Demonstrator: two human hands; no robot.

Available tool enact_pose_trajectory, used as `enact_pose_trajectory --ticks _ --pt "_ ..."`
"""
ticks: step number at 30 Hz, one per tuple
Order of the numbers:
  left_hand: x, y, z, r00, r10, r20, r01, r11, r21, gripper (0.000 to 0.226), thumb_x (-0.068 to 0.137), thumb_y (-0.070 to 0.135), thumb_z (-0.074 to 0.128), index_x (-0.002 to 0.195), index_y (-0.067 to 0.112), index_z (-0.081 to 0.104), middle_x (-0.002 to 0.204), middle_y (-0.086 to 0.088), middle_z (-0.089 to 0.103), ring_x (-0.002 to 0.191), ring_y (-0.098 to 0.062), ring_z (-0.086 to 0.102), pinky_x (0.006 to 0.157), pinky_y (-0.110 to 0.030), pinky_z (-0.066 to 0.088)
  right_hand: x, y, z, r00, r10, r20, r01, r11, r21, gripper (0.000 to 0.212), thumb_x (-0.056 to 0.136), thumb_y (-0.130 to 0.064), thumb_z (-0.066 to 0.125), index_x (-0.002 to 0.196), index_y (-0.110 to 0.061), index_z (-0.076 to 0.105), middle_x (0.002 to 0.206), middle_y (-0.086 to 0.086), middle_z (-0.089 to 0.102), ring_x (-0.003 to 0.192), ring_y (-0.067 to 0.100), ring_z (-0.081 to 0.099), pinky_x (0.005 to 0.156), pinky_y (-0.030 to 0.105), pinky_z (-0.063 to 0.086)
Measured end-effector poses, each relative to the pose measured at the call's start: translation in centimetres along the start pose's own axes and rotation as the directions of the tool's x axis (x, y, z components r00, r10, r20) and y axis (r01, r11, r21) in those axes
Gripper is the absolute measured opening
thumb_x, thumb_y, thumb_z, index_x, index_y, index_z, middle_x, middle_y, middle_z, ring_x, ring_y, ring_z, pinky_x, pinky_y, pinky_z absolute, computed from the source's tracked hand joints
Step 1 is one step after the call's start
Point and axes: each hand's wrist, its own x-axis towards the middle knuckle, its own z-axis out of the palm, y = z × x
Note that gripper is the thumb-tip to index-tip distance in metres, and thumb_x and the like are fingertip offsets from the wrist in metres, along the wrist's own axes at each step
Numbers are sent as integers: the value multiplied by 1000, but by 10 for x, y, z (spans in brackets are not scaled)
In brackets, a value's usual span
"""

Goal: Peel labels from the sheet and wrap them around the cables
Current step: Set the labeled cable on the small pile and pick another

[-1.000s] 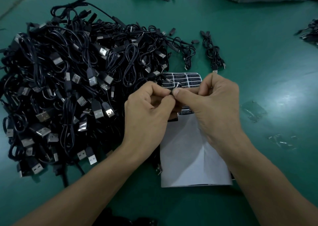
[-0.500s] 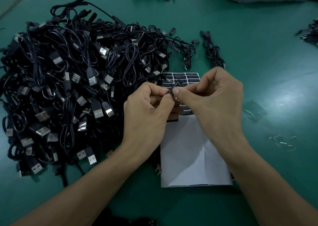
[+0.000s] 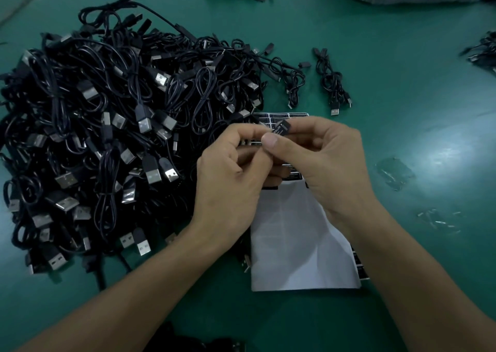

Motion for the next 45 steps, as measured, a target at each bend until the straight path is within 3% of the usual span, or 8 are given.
enact_pose_trajectory --ticks 5,10,19,21,23,29,37,45 --pt "1 -1 -2 1000 -7 23 6 1000 31 14 97 8 61 99 19 68 79 -3 76 68 -20 75 60 -27 59 3 -1 -4 999 12 43 -12 1000 12 16 81 -12 82 71 -17 70 62 -3 69 56 5 62 52 15 48" --pt "-2 0 -3 998 46 46 -52 990 131 14 91 14 74 89 25 65 70 -1 74 57 -18 72 52 -27 57 3 2 -4 999 17 49 -17 1000 -1 33 93 -18 71 60 -19 71 57 -2 67 51 3 58 51 13 46" --pt "0 -2 -3 998 56 21 -59 978 200 20 94 12 68 93 32 69 75 5 74 57 -13 72 48 -22 55 6 6 -12 997 -11 77 24 986 -167 29 100 -26 61 72 -23 69 61 -5 68 55 2 60 53 11 44" --pt "0 -3 -4 999 28 27 -33 986 162 19 95 11 68 95 30 71 77 3 74 59 -14 72 49 -23 56 7 4 -16 987 -8 163 25 994 -102 8 99 -17 62 97 -20 70 68 -5 71 61 1 65 59 11 47" --pt "1 -2 -5 999 10 37 -16 990 144 16 96 12 66 97 26 73 77 3 74 59 -16 72 50 -23 56 9 3 -20 974 -28 226 42 997 -60 13 95 -13 66 107 -19 69 73 -5 73 67 3 67 64 13 50" --pt "2 1 -6 999 -6 49 -1 992 129 10 94 13 69 101 18 74 78 -1 75 66 -17 74 52 -25 57 11 2 -28 954 -13 298 30 998 -52 21 76 -25 75 95 -16 72 77 -2 76 67 6 67 65 17 53" --pt "1 3 -5 998 -11 67 4 994 107 19 92 7 71 100 25 72 81 1 76 72 -16 74 56 -25 58 15 0 -38 931 -8 365 35 997 -66 22 73 -19 77 94 -17 71 77 -2 75 70 7 69 70 18 56" --pt "3 4 -5 998 -46 34 42 994 104 20 91 3 70 93 22 71 79 0 74 73 -16 73 58 -29 60 15 0 -37 955 -6 297 8 1000 -5 17 72 -17 76 87 -13 68 71 2 74 61 11 67 61 20 54"
